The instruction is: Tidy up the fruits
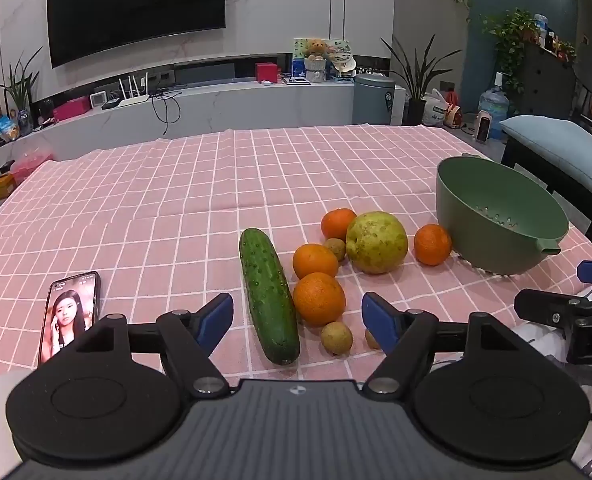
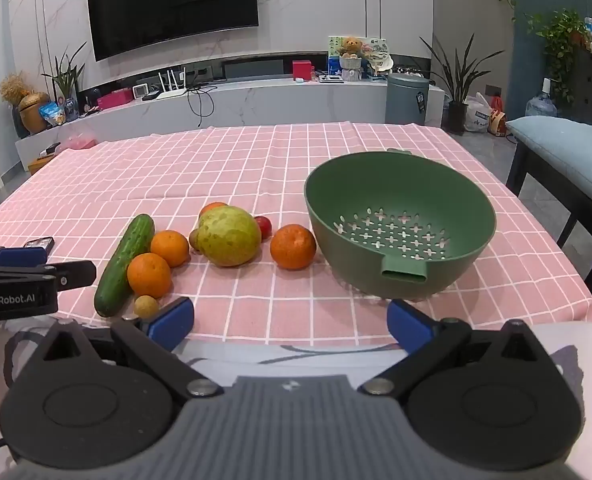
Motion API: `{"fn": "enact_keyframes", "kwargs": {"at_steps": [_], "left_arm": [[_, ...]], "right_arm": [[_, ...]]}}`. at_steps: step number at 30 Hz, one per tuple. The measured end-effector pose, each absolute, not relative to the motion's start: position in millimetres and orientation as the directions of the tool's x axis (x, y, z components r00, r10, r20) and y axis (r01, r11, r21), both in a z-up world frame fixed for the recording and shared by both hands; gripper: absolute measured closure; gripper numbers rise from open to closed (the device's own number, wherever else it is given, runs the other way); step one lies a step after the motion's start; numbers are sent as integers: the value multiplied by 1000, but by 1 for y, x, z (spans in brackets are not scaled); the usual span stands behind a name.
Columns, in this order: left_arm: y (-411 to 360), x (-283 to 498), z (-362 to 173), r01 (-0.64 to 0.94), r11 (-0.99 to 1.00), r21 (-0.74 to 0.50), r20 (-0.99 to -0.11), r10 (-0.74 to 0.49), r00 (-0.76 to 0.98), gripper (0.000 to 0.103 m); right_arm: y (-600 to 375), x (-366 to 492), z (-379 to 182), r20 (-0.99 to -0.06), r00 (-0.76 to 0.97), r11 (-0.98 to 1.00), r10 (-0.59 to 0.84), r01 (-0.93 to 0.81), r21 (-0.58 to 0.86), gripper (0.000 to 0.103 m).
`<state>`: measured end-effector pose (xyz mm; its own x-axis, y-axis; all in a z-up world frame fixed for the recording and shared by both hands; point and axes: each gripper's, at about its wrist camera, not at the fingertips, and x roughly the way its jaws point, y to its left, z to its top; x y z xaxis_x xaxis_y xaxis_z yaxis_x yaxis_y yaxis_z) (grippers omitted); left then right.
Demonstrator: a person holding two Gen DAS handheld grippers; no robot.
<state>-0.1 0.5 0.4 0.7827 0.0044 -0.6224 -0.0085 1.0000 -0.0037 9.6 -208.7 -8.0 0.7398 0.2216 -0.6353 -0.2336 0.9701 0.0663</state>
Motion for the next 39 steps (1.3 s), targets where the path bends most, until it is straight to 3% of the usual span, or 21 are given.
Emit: {"fn": "enact_keyframes", "kwargs": {"at_steps": [39], "left_arm": [[-2, 4, -3, -11, 1000, 10, -642, 14, 767, 16]], "right_arm": [[-202, 9, -12, -650, 730, 969, 211, -243, 43, 4]]}}
